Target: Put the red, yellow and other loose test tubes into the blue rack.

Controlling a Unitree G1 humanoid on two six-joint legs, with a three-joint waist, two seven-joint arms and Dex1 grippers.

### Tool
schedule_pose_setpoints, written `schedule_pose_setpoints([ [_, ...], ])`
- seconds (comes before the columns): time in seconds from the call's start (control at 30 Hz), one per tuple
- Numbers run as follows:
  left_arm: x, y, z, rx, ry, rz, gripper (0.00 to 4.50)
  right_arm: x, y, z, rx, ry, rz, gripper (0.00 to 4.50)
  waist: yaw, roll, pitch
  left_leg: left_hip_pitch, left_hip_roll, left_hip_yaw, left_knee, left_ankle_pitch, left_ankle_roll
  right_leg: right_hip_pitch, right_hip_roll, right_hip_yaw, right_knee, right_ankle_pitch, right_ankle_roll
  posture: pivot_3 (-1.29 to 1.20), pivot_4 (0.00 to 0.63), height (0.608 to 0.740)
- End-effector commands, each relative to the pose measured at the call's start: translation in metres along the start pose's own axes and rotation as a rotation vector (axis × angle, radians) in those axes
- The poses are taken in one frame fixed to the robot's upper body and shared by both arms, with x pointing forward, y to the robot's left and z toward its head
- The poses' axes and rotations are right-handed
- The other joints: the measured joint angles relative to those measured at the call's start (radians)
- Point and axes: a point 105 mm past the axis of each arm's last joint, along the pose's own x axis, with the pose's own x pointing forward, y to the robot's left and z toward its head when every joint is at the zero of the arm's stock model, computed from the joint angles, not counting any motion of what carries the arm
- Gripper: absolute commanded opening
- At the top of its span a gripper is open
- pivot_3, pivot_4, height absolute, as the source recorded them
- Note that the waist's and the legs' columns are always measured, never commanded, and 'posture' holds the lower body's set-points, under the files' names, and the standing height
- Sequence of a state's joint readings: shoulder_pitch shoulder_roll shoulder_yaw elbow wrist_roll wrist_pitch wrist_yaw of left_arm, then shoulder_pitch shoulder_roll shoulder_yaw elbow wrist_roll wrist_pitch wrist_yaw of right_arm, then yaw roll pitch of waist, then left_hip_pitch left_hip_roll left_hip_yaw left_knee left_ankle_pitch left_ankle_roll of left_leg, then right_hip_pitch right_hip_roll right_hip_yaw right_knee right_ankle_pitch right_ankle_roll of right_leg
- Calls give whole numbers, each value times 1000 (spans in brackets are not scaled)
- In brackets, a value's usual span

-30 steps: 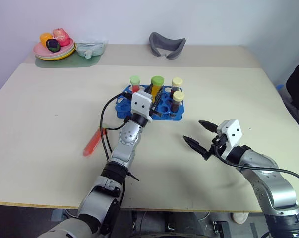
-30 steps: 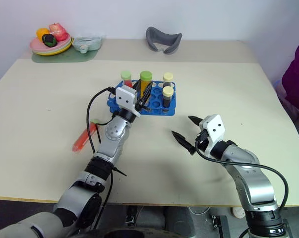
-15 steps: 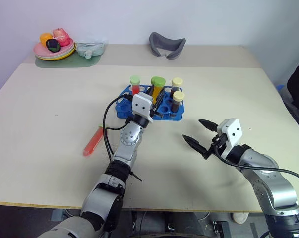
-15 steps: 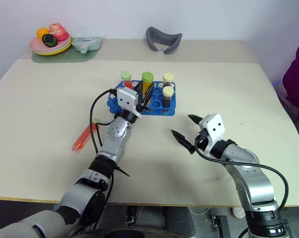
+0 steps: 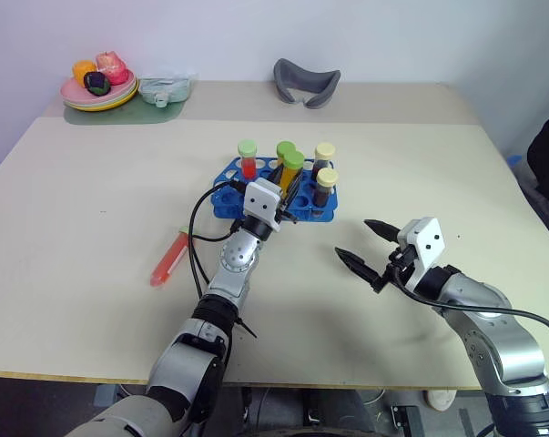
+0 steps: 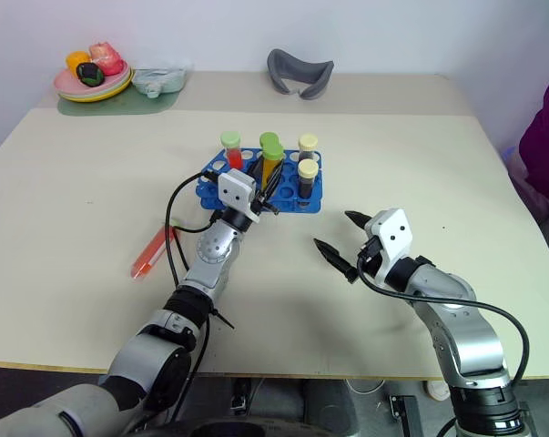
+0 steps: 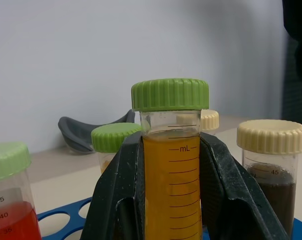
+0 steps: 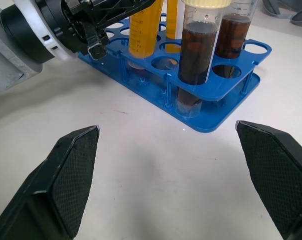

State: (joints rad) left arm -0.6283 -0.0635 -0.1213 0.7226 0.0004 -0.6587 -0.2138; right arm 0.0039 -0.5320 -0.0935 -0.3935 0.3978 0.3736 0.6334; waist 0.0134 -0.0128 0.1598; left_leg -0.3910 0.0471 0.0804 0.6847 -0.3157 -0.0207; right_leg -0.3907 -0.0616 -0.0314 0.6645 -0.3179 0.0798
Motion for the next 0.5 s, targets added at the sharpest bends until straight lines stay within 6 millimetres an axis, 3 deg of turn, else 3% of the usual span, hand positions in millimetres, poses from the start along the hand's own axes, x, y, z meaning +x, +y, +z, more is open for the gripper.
schedule_pose_setpoints([
  [0.03, 5, 2, 11, 1, -51, 14, 2314, 0, 4, 16, -31, -52, 13, 4500, 0, 0, 0, 0, 0, 0, 0, 0, 0, 0, 0, 0, 0, 0, 0, 0, 150, 735],
  [0.17, 9, 7, 23, 13, -91, 30, 4322, 1, 4, 17, -30, -53, 13, 4500, 0, 0, 0, 0, 0, 0, 0, 0, 0, 0, 0, 0, 0, 0, 0, 0, 150, 735],
  [0.4, 2, 15, 54, -2, -148, -5, 4322, 2, 4, 19, -30, -59, 12, 4500, -1, 0, 0, 0, 0, 0, 0, 0, 0, 0, 0, 0, 0, 0, 0, 0, 150, 735],
  [0.5, -7, 23, 79, -12, -177, -25, 4322, 2, 4, 20, -30, -62, 16, 4500, -2, 0, 0, 0, 1, 0, 0, 0, 0, 0, 0, 0, 0, 0, 0, 0, 150, 735],
])
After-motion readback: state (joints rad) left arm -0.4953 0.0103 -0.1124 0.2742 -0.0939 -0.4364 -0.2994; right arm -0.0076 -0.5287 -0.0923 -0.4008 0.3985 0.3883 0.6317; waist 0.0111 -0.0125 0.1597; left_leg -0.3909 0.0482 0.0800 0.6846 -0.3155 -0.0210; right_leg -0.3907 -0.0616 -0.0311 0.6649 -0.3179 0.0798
